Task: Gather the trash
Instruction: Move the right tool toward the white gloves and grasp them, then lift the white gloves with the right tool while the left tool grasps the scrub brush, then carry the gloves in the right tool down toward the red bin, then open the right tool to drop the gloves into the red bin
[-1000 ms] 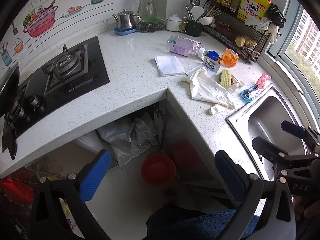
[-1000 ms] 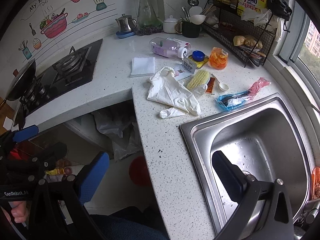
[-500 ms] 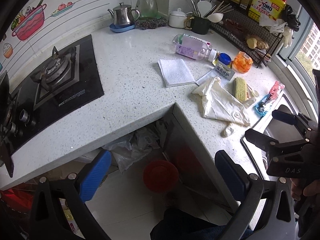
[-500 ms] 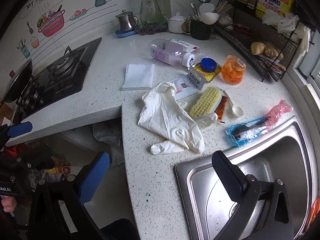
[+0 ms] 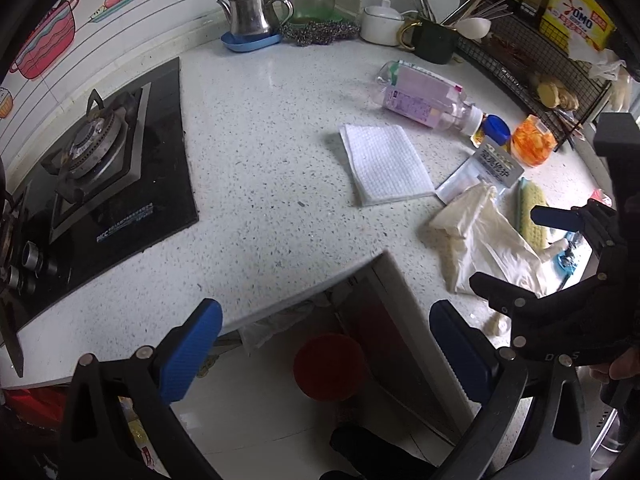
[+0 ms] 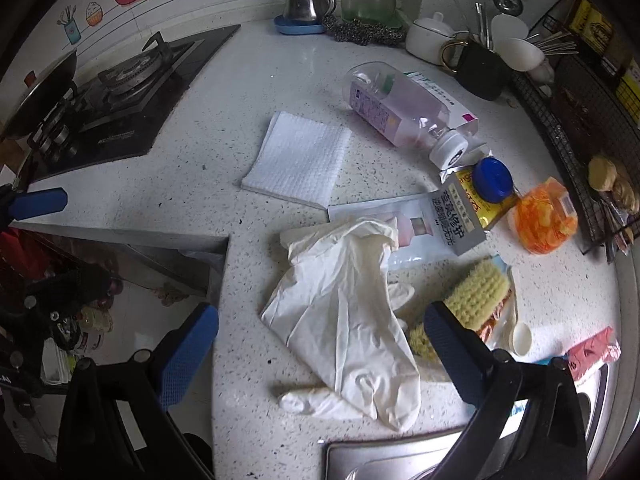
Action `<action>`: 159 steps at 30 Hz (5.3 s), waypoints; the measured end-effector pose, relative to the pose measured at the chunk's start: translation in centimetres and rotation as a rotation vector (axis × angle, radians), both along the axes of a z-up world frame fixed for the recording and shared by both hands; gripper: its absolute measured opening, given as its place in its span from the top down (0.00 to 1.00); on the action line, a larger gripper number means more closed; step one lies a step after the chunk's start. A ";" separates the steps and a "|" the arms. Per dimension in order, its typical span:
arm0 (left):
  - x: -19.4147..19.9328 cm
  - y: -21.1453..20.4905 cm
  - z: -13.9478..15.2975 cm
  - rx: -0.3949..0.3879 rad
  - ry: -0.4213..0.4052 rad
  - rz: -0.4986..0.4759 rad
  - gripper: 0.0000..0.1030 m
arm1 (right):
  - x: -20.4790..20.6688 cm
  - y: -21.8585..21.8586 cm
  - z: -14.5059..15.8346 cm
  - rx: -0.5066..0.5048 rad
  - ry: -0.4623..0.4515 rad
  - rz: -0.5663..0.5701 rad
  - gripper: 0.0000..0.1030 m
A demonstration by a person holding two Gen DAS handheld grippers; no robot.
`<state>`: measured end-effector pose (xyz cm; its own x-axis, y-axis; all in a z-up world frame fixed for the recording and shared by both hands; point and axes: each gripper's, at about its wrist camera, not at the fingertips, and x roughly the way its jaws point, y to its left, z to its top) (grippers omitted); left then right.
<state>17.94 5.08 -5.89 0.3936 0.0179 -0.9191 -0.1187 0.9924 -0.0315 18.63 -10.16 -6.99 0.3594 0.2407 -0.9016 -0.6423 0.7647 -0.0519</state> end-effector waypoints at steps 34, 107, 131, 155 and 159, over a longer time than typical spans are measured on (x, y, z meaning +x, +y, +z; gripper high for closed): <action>0.6 -6.2 2.6 -0.054 -0.036 -0.177 0.00 | -4.0 -6.5 4.3 0.177 0.020 -0.125 0.97; -8.8 -5.7 7.3 -0.026 -0.096 -0.327 0.66 | -12.2 -5.8 9.6 0.368 0.009 -0.238 0.97; -14.3 2.8 -20.4 -0.125 0.206 -0.039 0.66 | -14.6 7.2 -16.1 0.135 0.248 -0.063 0.97; -12.5 1.9 -41.7 -0.182 0.366 -0.123 0.66 | -10.5 6.4 -36.3 0.032 0.304 -0.382 0.97; -12.1 2.0 -42.4 -0.189 0.363 -0.131 0.66 | -10.3 6.5 -36.6 0.041 0.314 -0.339 0.97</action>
<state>5.82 7.11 -48.33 0.0314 -0.1926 -0.9808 -0.0290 0.9807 -0.1935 8.29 -3.66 -43.61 0.1350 0.1942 -0.9716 -0.3356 0.9316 0.1396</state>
